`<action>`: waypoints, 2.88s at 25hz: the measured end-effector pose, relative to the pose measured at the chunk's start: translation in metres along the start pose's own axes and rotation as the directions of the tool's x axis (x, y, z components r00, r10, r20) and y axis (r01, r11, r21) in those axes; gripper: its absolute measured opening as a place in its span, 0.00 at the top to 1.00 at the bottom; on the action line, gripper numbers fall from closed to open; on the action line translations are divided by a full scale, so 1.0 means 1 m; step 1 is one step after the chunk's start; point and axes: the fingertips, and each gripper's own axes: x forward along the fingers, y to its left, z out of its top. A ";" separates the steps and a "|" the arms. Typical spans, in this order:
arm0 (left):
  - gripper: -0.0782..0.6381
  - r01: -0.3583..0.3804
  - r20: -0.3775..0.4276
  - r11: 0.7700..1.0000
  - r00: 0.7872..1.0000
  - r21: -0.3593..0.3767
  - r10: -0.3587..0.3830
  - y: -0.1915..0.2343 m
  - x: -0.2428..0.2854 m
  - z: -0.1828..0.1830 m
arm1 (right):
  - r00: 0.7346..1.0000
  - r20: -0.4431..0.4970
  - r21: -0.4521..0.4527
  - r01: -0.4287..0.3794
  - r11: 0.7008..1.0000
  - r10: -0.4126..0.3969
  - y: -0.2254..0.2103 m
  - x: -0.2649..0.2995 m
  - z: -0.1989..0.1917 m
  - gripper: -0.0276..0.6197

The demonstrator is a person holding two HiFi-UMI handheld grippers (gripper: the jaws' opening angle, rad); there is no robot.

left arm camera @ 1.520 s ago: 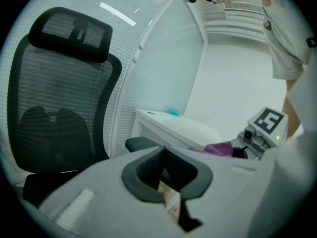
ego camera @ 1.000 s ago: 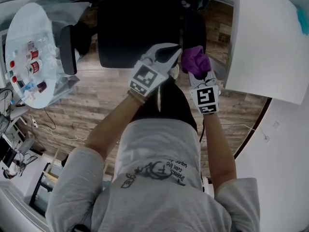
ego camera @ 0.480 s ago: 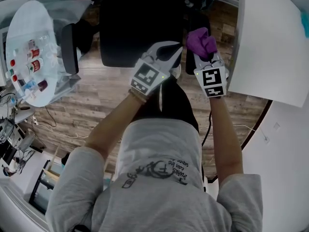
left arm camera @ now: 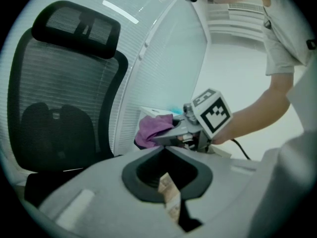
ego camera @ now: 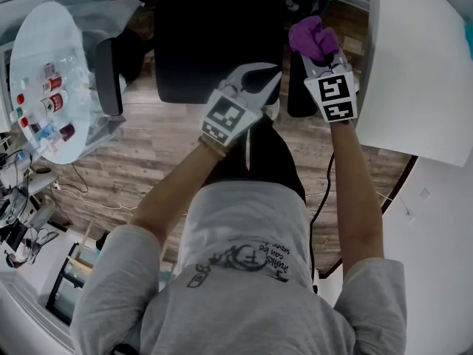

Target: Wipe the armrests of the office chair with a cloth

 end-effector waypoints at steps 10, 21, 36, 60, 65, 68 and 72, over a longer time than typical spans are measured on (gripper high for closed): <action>0.89 -0.002 -0.003 1.000 1.000 0.001 0.002 0.004 0.002 0.000 | 1.000 0.006 0.027 -0.004 1.000 0.004 -0.006 0.004 0.002 0.90; 0.89 -0.002 0.003 1.000 1.000 0.002 0.002 0.000 0.001 0.004 | 1.000 0.020 0.057 0.022 0.998 -0.024 0.027 -0.032 -0.021 0.90; 0.89 0.013 -0.008 1.000 1.000 0.012 -0.013 -0.010 0.002 0.003 | 0.999 0.036 0.132 -0.006 0.991 0.002 0.105 -0.100 -0.068 0.90; 0.89 -0.002 0.030 1.000 1.000 0.024 0.001 -0.045 -0.033 0.069 | 0.997 0.051 0.194 0.039 0.980 -0.050 0.089 -0.142 -0.020 0.90; 0.89 -0.013 0.052 0.999 0.999 0.034 0.012 -0.057 -0.052 0.095 | 0.989 0.121 0.202 0.061 0.978 -0.087 0.075 -0.172 0.018 0.90; 0.89 -0.019 0.079 0.999 0.997 0.043 0.015 -0.065 -0.066 0.114 | 0.982 0.160 0.199 0.071 0.978 -0.104 0.070 -0.190 0.043 0.90; 0.89 -0.029 0.121 0.998 0.992 0.053 0.023 -0.078 -0.084 0.142 | 0.969 0.212 0.198 0.086 0.976 -0.128 0.066 -0.218 0.077 0.90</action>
